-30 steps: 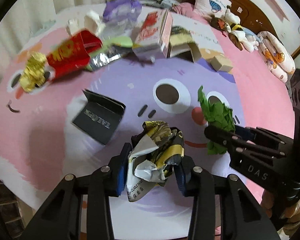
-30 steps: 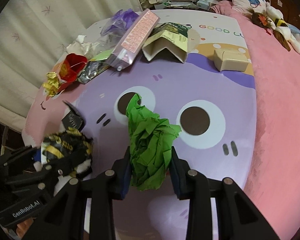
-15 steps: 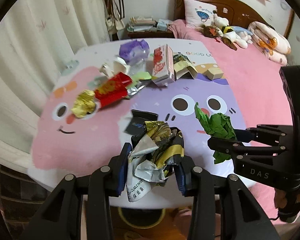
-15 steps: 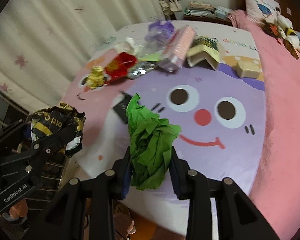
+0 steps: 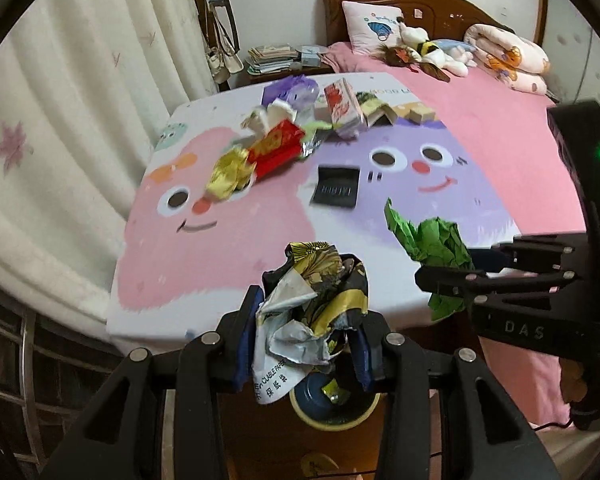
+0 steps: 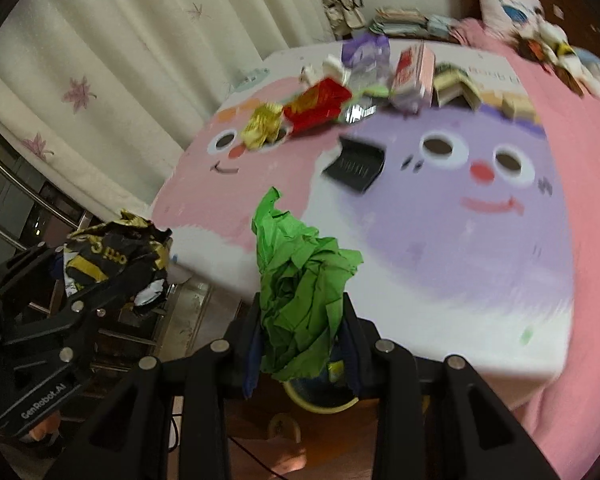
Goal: Collect trash
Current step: 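Lower both tools over the bin and release the foil wrapper and green paper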
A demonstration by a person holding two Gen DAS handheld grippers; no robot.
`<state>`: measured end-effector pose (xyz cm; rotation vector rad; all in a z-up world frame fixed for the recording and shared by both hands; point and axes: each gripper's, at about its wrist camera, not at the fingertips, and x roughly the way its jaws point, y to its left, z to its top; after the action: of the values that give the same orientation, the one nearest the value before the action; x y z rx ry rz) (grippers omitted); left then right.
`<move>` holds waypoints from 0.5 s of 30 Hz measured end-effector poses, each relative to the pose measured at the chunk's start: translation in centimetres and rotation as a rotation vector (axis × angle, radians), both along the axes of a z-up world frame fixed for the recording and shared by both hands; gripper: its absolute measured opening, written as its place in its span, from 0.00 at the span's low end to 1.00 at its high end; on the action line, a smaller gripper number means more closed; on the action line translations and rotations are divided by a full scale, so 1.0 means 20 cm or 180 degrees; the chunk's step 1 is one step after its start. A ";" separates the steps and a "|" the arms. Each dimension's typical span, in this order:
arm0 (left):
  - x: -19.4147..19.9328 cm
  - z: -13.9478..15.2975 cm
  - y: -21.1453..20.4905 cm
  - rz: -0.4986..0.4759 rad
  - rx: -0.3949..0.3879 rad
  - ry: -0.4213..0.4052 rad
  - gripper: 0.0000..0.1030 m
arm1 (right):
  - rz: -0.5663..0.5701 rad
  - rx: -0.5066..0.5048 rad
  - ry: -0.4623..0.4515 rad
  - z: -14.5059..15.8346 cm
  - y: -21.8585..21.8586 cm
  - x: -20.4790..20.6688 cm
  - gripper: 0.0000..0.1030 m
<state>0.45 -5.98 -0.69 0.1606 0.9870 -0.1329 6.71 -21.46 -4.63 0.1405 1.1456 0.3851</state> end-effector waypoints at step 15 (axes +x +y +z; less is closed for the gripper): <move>-0.37 -0.29 0.31 -0.0196 -0.0376 0.0373 0.37 | -0.0394 -0.0332 0.0278 -0.23 0.35 -0.56 0.32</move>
<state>-6.97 0.24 -6.49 0.0756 1.0884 -0.2588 -4.54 -14.52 -9.24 0.1370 1.2340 0.2106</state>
